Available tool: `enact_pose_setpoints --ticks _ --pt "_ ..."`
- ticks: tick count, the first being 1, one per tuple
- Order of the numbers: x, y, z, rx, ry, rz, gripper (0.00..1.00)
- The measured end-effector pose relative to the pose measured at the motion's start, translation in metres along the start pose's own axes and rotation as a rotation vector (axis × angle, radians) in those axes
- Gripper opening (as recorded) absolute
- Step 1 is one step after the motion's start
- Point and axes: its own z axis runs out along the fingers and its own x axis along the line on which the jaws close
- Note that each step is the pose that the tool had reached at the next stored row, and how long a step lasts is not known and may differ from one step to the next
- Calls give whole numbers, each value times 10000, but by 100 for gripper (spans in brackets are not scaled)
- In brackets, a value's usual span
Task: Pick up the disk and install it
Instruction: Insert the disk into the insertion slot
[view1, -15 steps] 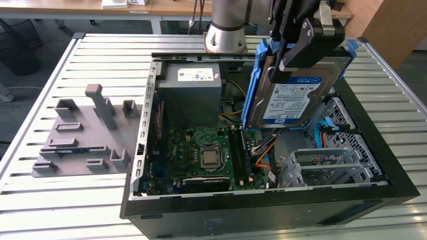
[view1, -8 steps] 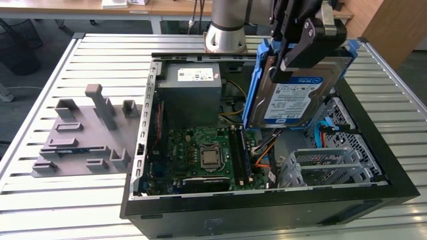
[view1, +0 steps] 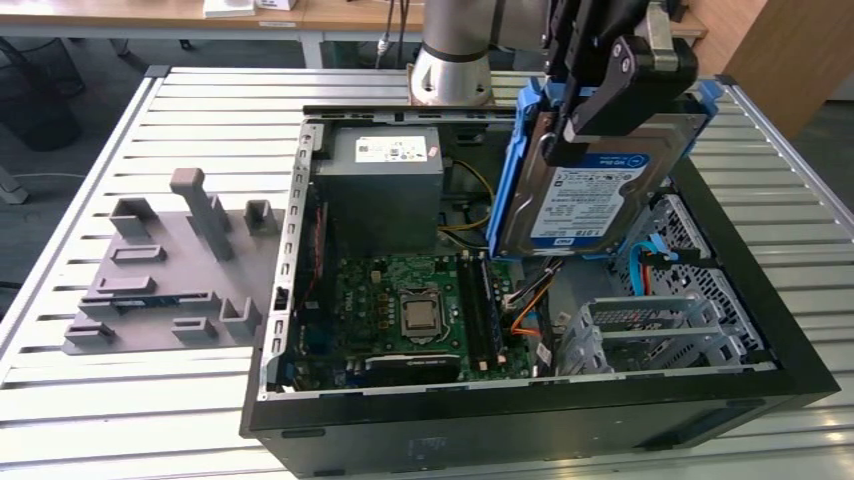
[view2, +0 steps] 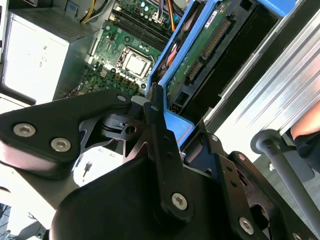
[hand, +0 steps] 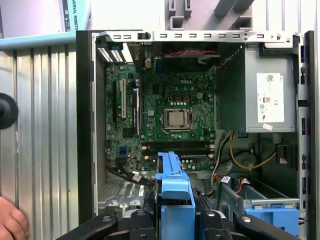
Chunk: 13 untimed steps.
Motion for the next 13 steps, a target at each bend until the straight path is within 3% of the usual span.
enact_pose_setpoints --ticks 13 --pt "0 7 0 0 0 4 36"
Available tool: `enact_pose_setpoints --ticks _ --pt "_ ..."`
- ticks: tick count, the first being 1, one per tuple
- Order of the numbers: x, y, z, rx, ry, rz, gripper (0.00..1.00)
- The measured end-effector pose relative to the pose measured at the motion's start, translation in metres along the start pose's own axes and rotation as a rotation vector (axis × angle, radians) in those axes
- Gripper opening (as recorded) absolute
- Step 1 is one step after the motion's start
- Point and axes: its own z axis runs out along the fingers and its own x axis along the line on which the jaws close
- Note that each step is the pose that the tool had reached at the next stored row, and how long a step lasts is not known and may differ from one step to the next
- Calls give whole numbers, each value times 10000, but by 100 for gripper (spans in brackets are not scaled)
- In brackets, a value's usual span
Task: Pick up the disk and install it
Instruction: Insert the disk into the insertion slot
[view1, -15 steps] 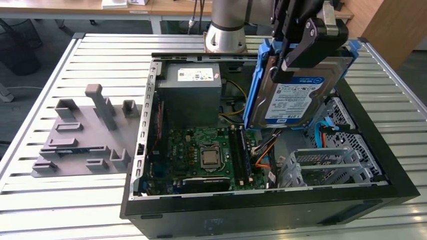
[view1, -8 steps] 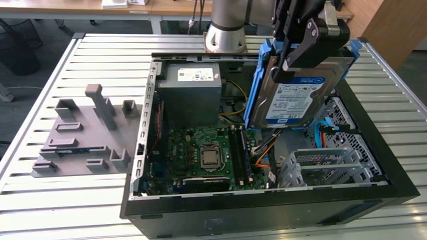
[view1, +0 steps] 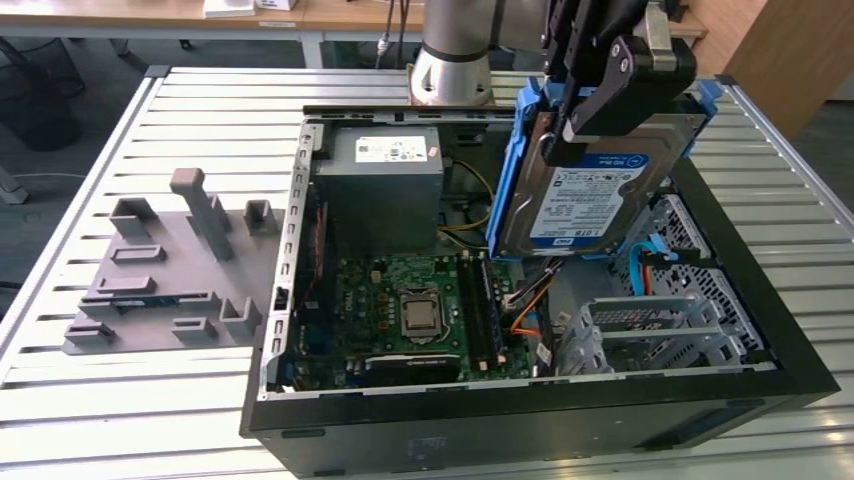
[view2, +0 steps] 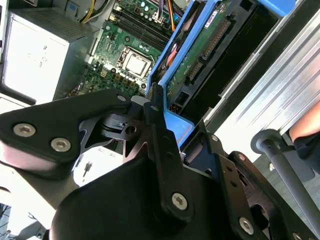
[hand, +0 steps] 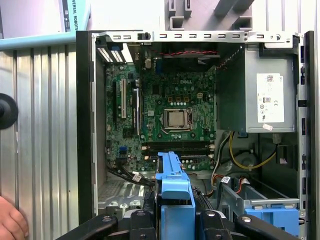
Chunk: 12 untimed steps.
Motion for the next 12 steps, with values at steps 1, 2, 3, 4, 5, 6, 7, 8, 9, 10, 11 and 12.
enact_pose_setpoints --ticks 1,2,3,4,5,6,7,8,9,10,11,12 --pt "0 0 0 0 0 0 36" --pt "0 1 0 1 0 0 36" --pt "0 1 0 0 0 0 36" --pt "0 1 0 0 0 0 36" --pt "0 1 0 0 0 0 36" --pt "0 2 0 0 0 0 36" --pt "0 2 0 0 0 0 36" --pt "1 21 0 0 0 0 36" --pt "24 13 -1 0 0 0 36" --pt "24 11 0 0 0 0 36" --pt "24 8 -1 1 0 0 36" --pt "24 5 0 1 3 0 36"
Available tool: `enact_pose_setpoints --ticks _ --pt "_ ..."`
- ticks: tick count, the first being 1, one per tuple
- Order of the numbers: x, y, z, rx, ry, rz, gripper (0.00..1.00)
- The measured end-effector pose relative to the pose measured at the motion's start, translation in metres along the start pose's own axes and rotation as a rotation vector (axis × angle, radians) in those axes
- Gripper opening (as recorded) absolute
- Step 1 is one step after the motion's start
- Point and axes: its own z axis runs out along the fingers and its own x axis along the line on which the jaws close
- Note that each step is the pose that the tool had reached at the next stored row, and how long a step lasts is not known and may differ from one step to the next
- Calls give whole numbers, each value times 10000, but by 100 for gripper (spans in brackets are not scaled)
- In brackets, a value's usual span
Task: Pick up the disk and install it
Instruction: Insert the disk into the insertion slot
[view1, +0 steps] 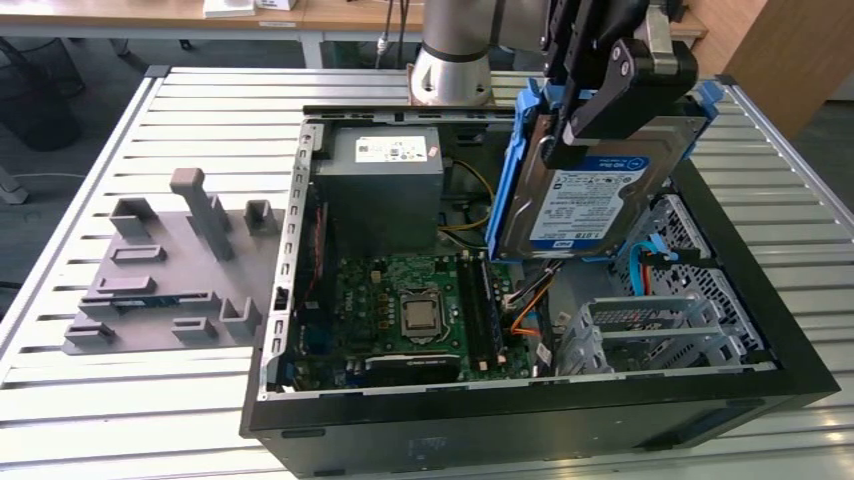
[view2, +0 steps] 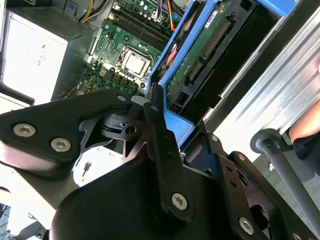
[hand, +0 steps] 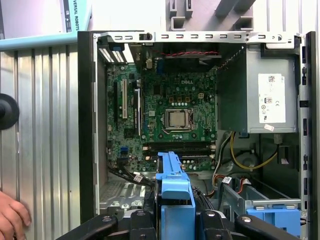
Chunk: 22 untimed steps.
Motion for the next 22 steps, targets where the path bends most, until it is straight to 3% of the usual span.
enact_pose_setpoints --ticks 13,22 --pt "22 0 -1 0 17 0 36" --pt "79 -2 -3 1 78 1 36"
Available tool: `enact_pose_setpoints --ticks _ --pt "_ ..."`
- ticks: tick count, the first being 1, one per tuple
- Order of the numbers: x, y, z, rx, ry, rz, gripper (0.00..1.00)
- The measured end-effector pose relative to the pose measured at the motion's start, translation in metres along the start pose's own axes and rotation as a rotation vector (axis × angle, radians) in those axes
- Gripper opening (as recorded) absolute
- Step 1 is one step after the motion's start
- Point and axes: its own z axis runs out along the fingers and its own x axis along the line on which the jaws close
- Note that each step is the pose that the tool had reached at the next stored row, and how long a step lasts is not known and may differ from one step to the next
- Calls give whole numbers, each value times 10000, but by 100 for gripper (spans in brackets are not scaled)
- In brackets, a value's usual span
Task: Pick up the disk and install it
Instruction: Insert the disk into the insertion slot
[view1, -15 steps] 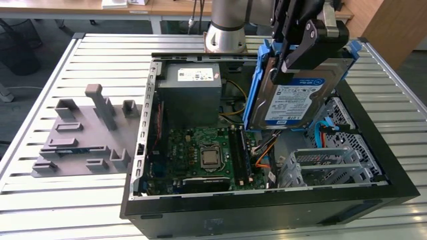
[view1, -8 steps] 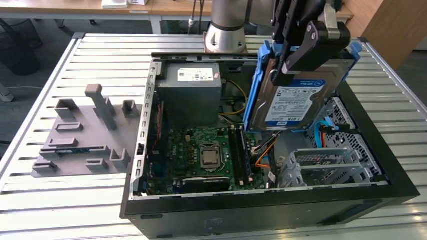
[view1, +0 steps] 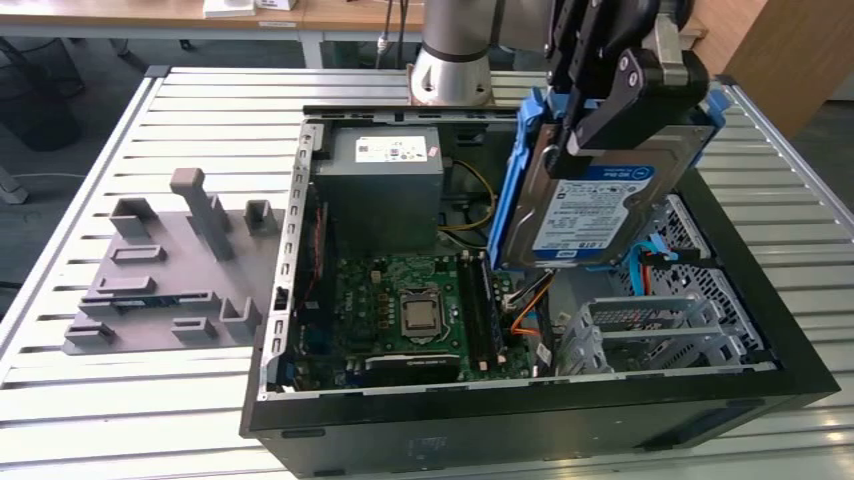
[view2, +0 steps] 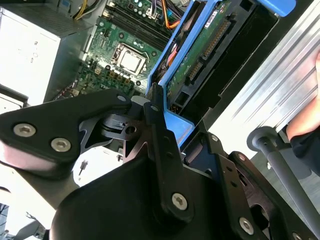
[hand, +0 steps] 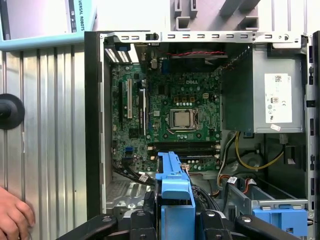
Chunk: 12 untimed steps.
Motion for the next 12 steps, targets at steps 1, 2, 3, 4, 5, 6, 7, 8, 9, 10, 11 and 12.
enact_pose_setpoints --ticks 1,2,3,4,5,6,7,8,9,10,11,12 --pt "8 0 0 0 0 0 36" --pt "19 -1 0 0 0 0 36" --pt "30 -1 0 0 0 0 36" --pt "42 -1 1 1 -1 0 36" --pt "51 -1 1 0 -1 6 36" --pt "60 -1 5 2 -3 46 36" --pt "63 -2 8 3 -4 80 36" --pt "67 -2 9 3 -2 112 36" --pt "72 -2 10 3 -1 133 36" --pt "79 -2 13 3 -2 145 36" --pt "85 -3 16 4 -2 153 36" --pt "93 -3 18 4 -2 160 36"
